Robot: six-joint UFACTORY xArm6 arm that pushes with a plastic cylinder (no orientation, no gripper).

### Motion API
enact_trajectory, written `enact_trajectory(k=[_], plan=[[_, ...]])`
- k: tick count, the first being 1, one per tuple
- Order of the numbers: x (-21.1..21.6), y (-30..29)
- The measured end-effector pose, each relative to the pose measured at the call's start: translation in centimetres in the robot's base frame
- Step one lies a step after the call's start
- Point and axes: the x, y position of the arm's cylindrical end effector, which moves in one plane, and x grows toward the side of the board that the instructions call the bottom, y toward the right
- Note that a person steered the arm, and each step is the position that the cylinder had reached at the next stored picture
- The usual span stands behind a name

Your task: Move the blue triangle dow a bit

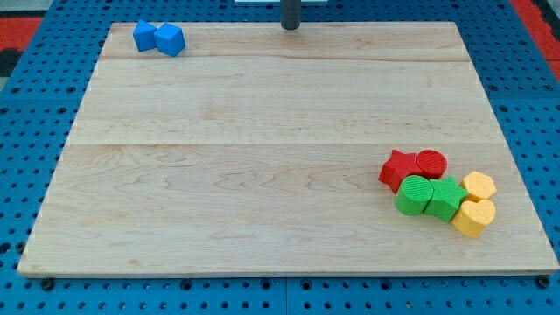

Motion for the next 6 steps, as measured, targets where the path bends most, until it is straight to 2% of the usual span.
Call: enact_trajectory(k=[4, 5, 6], plan=[[0.0, -4.1], [0.1, -7.7], [0.0, -8.6]])
